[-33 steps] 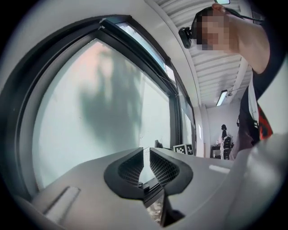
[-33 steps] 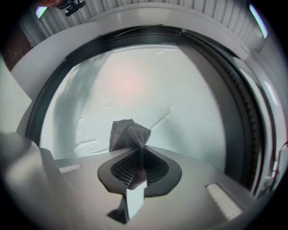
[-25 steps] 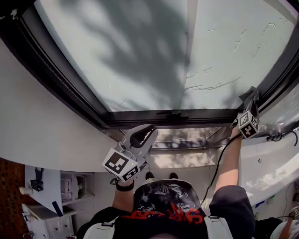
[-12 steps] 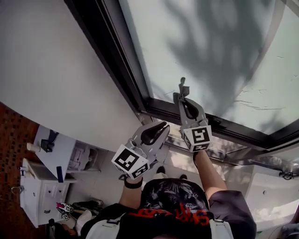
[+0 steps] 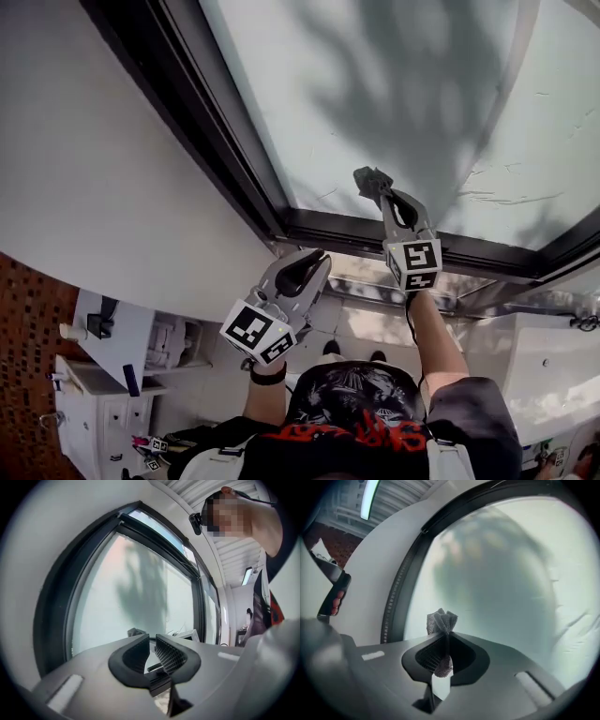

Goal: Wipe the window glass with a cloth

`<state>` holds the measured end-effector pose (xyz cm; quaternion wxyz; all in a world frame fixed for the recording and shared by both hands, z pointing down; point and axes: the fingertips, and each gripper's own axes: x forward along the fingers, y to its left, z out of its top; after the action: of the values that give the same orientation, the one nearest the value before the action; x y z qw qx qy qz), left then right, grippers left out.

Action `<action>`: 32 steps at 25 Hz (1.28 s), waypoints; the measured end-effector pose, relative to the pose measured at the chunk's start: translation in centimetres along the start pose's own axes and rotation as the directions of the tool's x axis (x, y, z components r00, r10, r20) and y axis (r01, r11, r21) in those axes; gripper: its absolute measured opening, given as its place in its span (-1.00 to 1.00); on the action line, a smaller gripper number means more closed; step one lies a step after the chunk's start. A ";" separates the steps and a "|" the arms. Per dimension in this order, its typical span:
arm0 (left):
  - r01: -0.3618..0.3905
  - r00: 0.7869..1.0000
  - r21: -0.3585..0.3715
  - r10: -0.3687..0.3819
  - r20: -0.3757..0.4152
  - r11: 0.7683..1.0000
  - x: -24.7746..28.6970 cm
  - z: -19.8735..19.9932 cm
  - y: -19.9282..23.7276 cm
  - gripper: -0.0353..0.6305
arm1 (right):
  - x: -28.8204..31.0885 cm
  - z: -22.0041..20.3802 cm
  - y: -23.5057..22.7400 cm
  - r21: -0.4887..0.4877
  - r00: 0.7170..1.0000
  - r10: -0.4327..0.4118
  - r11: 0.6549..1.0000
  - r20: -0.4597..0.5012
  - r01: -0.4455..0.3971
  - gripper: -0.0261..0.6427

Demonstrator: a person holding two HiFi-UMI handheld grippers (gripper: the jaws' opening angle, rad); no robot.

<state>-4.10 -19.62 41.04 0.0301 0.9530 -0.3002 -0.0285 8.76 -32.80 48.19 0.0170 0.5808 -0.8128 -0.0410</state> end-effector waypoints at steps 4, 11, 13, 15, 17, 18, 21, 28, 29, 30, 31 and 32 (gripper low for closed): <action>0.182 0.983 -0.011 -0.182 -0.027 0.983 5.4 -1.0 -4.1 -0.79 | -11.0 -2.6 -14.3 -0.002 0.943 -0.328 0.944 -0.046 0.329 -0.85; 0.342 0.938 -0.008 -0.342 -0.053 0.940 9.4 -1.4 -11.2 -0.79 | -32.0 -6.9 -35.7 0.010 0.581 -0.797 0.588 -0.163 0.809 -0.85; 0.345 0.937 -0.004 -0.345 -0.054 0.939 9.7 -1.4 -12.0 -0.79 | -35.1 -6.8 -37.6 0.040 0.517 -0.840 0.518 -0.162 0.854 -0.85; 0.317 0.947 0.003 -0.316 -0.056 0.949 9.2 -1.5 -11.5 -0.79 | -34.2 -5.9 -36.1 0.084 0.544 -0.830 0.537 -0.126 0.839 -0.85; 0.277 0.960 0.008 -0.276 -0.053 0.961 8.4 -1.8 -10.2 -0.79 | -30.1 -4.6 -32.0 0.111 0.635 -0.770 0.627 -0.055 0.771 -0.85; 0.259 0.965 0.009 -0.258 -0.053 0.966 7.9 -1.9 -9.5 -0.79 | -27.3 -3.9 -29.1 0.113 0.692 -0.722 0.687 -0.015 0.718 -0.85; 0.192 0.980 0.016 -0.191 -0.051 0.981 5.8 -1.7 -7.2 -0.79 | -17.0 -1.4 -17.3 0.095 0.877 -0.472 0.881 0.089 0.464 -0.85; -0.053 0.998 0.006 0.053 -0.021 0.999 -2.7 -0.4 -0.3 -0.79 | 2.6 -0.8 11.7 0.067 0.976 0.196 0.977 0.095 -0.203 -0.85; -0.081 0.997 0.005 0.082 -0.015 0.997 -3.8 -0.2 0.4 -0.79 | 4.6 -1.5 14.0 0.076 0.969 0.239 0.967 0.070 -0.244 -0.85; -0.104 0.995 0.005 0.104 -0.010 0.995 -4.7 0.0 1.0 -0.79 | 6.2 -2.3 15.4 0.086 0.964 0.263 0.960 0.043 -0.265 -0.85; -0.119 0.993 0.004 0.119 -0.008 0.993 -5.3 0.0 1.4 -0.79 | 7.2 -3.0 16.0 0.096 0.964 0.267 0.959 0.016 -0.267 -0.85; -0.126 0.992 0.001 0.126 -0.007 0.992 -5.6 0.0 1.6 -0.79 | 7.7 -3.7 15.6 0.104 0.968 0.252 0.963 -0.009 -0.250 -0.85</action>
<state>-9.57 -17.68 41.40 0.0325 0.9323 -0.3596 -0.0227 -8.20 -35.18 53.03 0.0014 0.4735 -0.8807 0.0097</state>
